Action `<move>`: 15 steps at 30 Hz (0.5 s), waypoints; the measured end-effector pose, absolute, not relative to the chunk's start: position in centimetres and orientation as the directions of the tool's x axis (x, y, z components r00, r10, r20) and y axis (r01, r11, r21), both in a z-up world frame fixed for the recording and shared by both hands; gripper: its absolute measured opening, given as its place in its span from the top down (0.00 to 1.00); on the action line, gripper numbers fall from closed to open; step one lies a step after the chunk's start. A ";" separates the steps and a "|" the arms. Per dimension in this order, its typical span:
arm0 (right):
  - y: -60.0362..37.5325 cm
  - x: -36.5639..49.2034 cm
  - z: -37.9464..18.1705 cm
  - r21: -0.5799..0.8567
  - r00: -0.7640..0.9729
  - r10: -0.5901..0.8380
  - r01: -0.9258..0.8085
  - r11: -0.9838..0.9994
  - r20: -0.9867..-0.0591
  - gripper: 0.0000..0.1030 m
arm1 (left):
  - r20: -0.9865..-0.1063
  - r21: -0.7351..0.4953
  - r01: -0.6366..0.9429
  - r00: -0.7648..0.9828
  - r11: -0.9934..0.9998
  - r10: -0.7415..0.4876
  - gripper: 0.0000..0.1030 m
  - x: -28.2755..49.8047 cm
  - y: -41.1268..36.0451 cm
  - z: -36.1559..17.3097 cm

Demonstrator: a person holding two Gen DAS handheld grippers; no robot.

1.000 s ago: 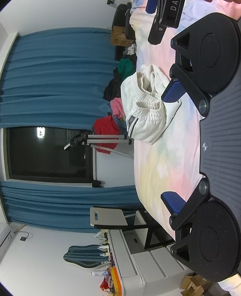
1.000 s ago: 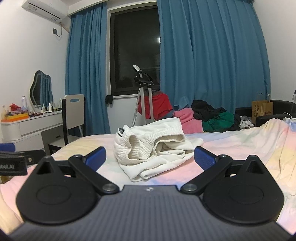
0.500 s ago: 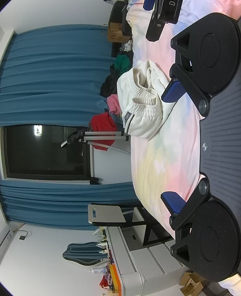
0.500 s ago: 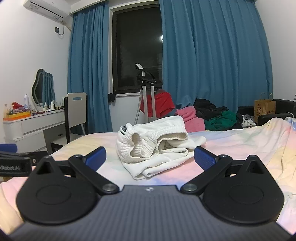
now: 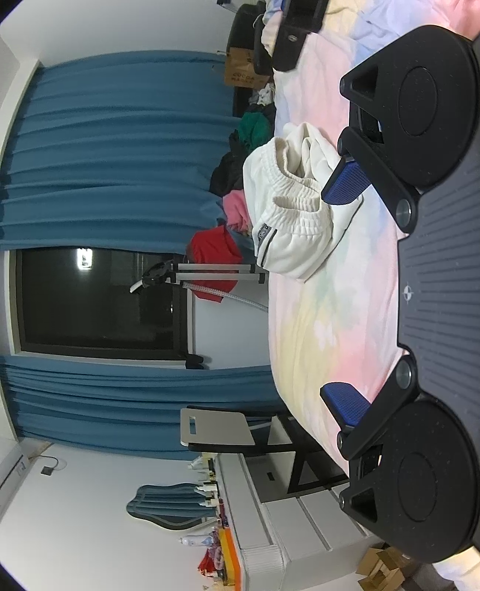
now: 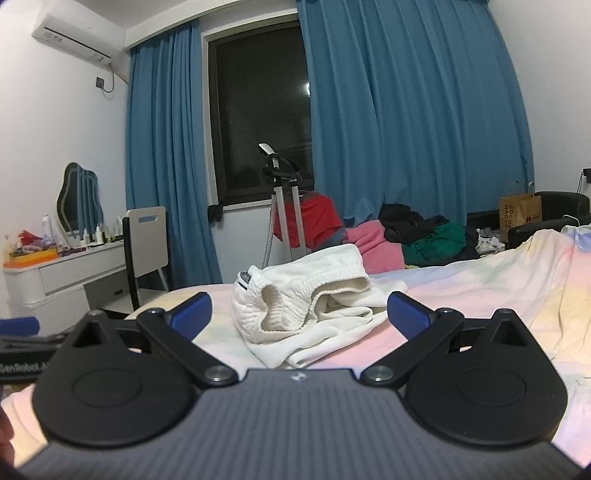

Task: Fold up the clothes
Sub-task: 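Move both grippers toward the folded white pants on the bed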

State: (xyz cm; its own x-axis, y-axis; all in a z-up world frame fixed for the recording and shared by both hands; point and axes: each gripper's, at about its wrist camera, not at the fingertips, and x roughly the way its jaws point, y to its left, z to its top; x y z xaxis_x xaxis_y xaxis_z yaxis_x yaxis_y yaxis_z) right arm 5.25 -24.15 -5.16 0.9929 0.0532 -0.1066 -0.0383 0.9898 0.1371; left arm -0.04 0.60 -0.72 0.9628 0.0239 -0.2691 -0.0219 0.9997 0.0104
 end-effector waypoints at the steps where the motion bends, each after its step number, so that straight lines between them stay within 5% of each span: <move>1: -24.2 5.2 -5.1 0.137 0.994 0.043 -0.029 0.990 -0.101 0.00 | -0.271 0.007 -0.022 0.962 1.000 0.023 0.00 -0.1 0.6 -0.8; 6: -24.7 5.3 -5.2 0.144 0.995 0.025 -0.011 0.990 -0.095 0.06 | -0.285 -0.003 -0.021 0.958 1.000 0.019 0.00 0.0 0.6 -1.3; 7: -24.8 5.3 -5.2 0.145 0.995 0.021 -0.008 0.989 -0.094 0.12 | -0.291 -0.002 -0.019 0.957 1.000 0.017 0.00 0.1 0.5 -1.5; 8: -24.9 5.4 -5.2 0.147 0.996 0.018 -0.004 0.989 -0.093 0.29 | -0.300 -0.002 -0.010 0.954 1.000 0.009 0.00 0.3 0.4 -1.7; 13: -25.4 5.5 -5.2 0.158 0.996 -0.001 0.015 0.987 -0.089 0.59 | -0.333 0.008 0.010 0.943 1.000 -0.007 0.00 1.5 -0.6 -3.1; 15: -26.1 5.9 -5.5 0.189 0.995 -0.011 0.030 0.982 -0.103 0.63 | -0.341 0.027 0.014 0.940 1.000 -0.004 0.00 2.1 -1.2 -3.8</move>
State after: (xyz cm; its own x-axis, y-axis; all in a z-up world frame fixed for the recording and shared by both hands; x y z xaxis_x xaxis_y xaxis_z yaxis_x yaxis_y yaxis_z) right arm 5.92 -26.15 -5.50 0.9946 -0.0106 -0.1029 0.0300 0.9816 0.1887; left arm 2.05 -1.18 -3.77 0.9402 -0.0035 -0.3406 0.0135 0.9995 0.0270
